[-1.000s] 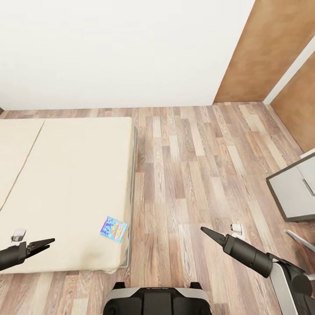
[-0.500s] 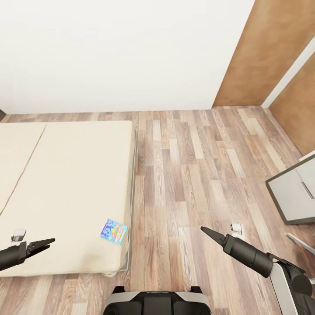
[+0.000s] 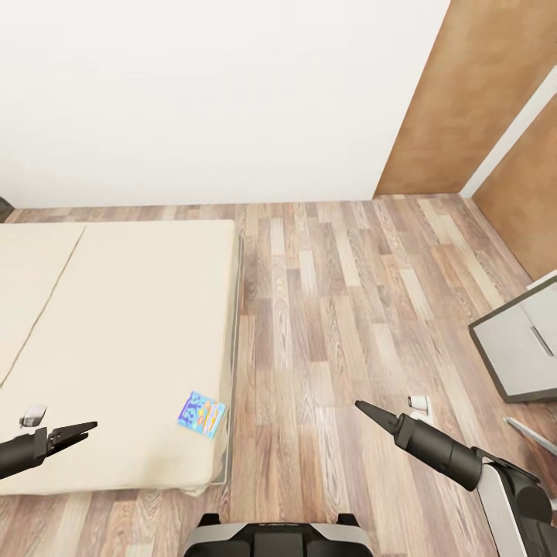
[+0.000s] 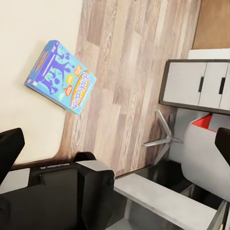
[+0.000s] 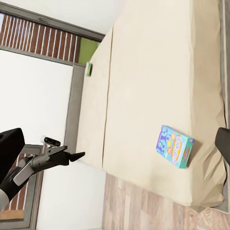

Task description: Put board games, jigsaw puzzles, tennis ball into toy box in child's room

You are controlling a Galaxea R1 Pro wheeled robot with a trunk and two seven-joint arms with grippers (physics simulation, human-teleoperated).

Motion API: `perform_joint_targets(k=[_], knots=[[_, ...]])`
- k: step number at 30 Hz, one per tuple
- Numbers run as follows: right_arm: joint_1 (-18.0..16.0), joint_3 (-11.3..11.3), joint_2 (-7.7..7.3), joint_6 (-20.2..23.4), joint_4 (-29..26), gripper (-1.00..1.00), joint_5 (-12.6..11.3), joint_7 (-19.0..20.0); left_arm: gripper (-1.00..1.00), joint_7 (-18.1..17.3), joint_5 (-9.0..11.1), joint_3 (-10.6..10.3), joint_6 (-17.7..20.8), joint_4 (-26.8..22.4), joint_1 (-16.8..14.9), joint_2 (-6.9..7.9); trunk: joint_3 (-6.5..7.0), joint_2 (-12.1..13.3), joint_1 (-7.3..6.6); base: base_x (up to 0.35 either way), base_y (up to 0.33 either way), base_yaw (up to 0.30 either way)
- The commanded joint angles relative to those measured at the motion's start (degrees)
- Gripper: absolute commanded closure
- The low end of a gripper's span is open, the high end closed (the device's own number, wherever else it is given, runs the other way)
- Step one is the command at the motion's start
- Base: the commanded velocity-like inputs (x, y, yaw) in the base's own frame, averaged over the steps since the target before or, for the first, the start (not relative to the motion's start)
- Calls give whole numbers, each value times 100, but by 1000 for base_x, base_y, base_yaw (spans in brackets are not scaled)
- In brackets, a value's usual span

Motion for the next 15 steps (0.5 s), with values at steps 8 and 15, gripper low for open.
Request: perform_joint_targets(k=[8, 15], knots=[[-3, -3, 0, 25, -1, -100, -8, 9, -100, -23, 2, 2, 13, 0, -2, 1, 70, -8, 3, 0, 0, 0], [-3, -3, 0, 25, -4, -100, -11, 9, -100, -21, 3, 2, 8, 0, -2, 1, 136, -8, 3, 0, 0, 0]])
